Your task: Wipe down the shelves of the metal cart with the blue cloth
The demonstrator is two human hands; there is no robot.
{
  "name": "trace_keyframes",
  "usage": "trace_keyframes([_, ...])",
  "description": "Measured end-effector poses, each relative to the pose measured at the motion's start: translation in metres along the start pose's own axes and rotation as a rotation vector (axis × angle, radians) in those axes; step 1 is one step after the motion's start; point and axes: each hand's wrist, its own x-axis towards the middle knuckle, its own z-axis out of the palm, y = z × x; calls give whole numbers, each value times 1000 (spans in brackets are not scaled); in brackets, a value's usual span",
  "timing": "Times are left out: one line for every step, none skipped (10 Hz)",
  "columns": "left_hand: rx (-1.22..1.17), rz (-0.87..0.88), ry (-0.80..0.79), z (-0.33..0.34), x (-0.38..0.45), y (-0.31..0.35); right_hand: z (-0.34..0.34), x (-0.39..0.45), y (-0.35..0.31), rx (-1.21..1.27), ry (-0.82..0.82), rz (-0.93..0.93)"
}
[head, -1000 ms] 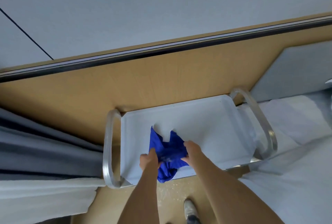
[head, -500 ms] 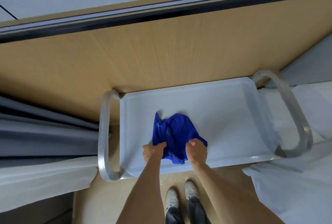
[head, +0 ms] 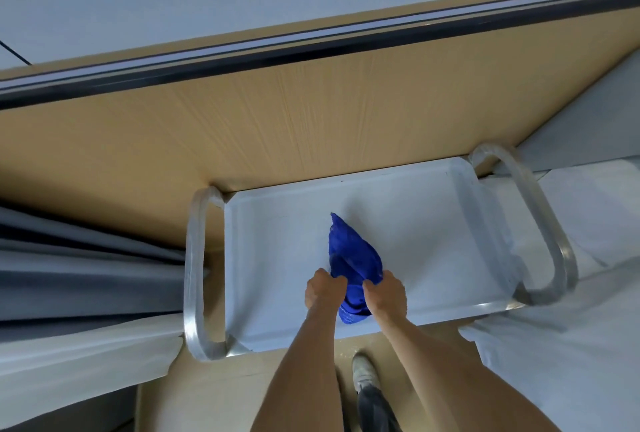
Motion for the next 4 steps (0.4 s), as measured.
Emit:
trace_keyframes([-170, -46, -112, 13, -3, -5, 1, -5, -5, -20, 12, 58])
trace_keyframes([-80, -25, -16, 10, -9, -8, -4, -11, -15, -128, 44, 23])
trace_keyframes([176, 50, 119, -15, -26, 9, -25, -29, -32, -256, 65, -48])
trace_keyframes([266, 212, 258, -61, -46, 54, -56, -44, -81, -337, 64, -150])
